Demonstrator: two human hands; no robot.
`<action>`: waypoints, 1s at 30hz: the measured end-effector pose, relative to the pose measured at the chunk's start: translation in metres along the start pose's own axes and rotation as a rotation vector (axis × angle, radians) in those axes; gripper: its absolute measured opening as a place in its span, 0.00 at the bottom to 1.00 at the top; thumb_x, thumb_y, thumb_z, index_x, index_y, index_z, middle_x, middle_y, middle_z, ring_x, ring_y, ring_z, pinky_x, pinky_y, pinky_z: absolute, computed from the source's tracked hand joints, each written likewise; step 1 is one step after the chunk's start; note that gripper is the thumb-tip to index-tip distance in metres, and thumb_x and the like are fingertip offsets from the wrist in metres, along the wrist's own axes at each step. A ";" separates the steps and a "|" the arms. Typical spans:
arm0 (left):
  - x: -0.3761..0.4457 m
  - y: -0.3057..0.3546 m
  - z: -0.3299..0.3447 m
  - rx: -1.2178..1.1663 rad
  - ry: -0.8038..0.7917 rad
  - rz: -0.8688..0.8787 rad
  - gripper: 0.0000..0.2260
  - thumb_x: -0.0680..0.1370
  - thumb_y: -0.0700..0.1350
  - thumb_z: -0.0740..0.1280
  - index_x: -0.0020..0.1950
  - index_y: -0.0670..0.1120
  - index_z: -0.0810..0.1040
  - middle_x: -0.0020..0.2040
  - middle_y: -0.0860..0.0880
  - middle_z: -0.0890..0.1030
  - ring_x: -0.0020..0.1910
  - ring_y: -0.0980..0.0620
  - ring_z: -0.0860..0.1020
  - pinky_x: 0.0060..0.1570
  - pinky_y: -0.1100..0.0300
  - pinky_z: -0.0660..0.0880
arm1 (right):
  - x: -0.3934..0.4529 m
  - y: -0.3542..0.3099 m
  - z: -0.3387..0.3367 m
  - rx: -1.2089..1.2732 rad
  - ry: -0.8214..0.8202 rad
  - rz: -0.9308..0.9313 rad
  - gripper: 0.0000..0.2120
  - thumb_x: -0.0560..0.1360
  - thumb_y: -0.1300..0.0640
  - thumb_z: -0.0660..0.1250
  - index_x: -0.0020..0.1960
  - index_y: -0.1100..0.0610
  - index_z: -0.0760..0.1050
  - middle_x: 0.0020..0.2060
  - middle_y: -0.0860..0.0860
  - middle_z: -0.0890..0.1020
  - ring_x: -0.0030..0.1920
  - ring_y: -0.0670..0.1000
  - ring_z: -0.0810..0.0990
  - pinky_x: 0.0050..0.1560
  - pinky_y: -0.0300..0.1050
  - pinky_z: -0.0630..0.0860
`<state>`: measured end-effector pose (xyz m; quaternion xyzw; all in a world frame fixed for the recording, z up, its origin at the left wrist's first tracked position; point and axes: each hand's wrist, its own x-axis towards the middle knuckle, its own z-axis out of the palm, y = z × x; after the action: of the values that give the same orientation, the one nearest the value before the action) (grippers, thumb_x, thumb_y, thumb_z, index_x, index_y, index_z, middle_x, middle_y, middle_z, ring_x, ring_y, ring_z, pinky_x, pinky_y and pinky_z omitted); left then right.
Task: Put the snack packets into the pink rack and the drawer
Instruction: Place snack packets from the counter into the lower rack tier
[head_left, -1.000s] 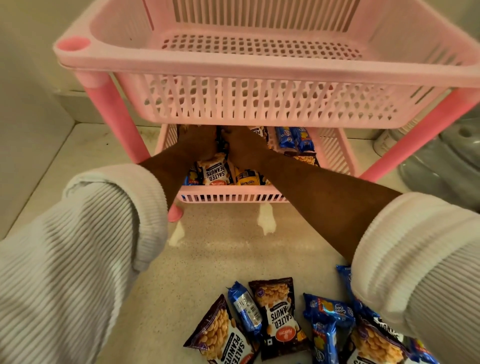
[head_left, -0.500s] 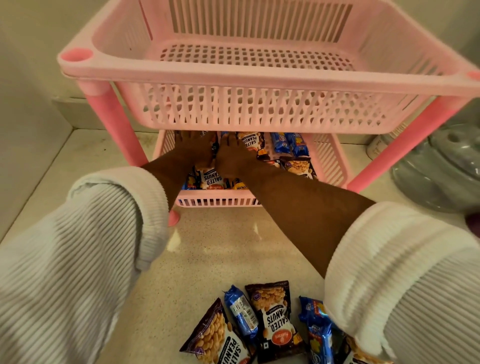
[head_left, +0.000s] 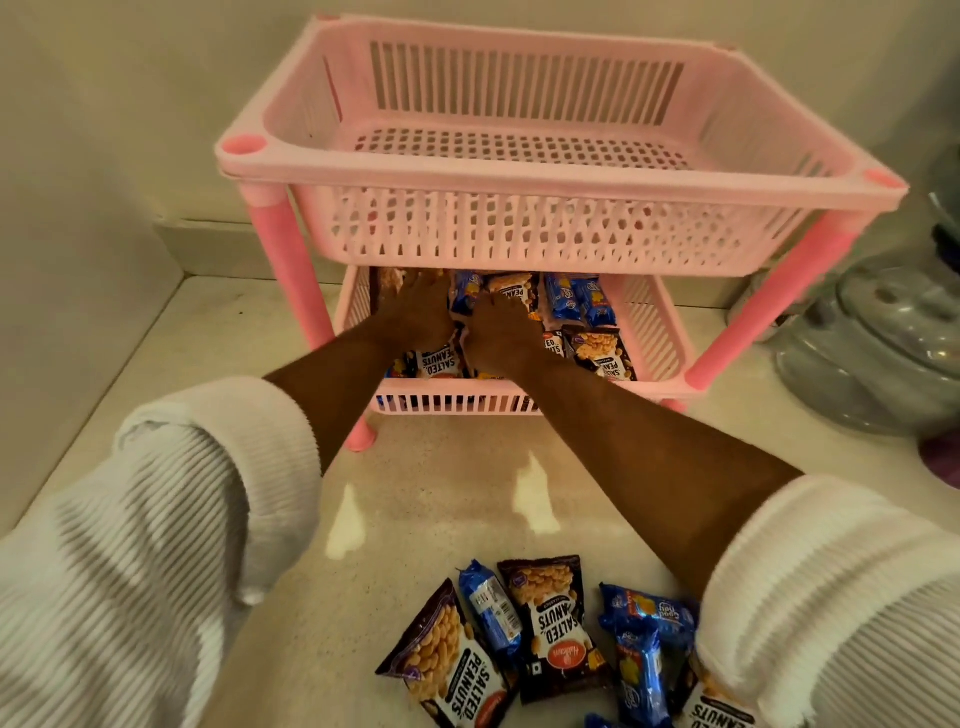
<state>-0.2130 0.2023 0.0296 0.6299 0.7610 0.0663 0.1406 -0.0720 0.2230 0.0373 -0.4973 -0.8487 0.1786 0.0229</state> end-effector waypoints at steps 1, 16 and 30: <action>-0.010 0.004 -0.003 -0.037 -0.004 0.014 0.35 0.76 0.43 0.66 0.80 0.47 0.52 0.81 0.45 0.48 0.80 0.41 0.45 0.74 0.36 0.53 | -0.007 0.005 -0.003 0.002 0.049 -0.012 0.16 0.78 0.54 0.64 0.64 0.59 0.72 0.62 0.59 0.77 0.66 0.62 0.73 0.63 0.62 0.74; -0.170 0.085 0.042 -0.135 0.243 0.292 0.18 0.77 0.35 0.62 0.66 0.44 0.75 0.73 0.44 0.68 0.75 0.44 0.64 0.73 0.48 0.64 | -0.144 0.083 -0.017 0.119 0.499 -0.134 0.11 0.76 0.58 0.66 0.57 0.57 0.81 0.54 0.55 0.83 0.56 0.58 0.79 0.58 0.52 0.74; -0.264 0.113 0.121 -0.042 -0.016 -0.103 0.27 0.80 0.56 0.58 0.78 0.53 0.57 0.76 0.50 0.64 0.76 0.46 0.61 0.75 0.40 0.51 | -0.260 0.146 0.043 0.226 0.181 -0.232 0.11 0.78 0.50 0.67 0.60 0.48 0.78 0.57 0.46 0.79 0.56 0.48 0.78 0.56 0.48 0.76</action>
<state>-0.0264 -0.0426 -0.0200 0.5874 0.7896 0.0699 0.1631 0.1718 0.0536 -0.0140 -0.4044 -0.8694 0.2233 0.1753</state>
